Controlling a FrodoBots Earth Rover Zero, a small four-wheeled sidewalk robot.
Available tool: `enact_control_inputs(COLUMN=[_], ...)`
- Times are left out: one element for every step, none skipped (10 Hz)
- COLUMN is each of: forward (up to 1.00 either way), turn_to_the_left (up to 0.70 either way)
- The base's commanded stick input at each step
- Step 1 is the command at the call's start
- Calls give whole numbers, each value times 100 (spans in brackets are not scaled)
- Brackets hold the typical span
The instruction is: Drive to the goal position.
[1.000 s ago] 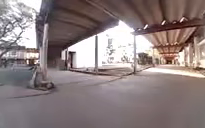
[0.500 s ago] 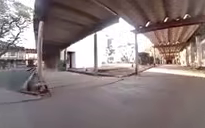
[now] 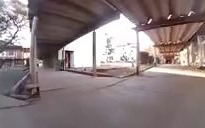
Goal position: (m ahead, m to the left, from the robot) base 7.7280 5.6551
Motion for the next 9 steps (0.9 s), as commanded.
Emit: enact_control_inputs(forward=[70,70,70,70,70,70,70,70,70], turn_to_the_left=[35,35,35,35,35,35,35,35,35])
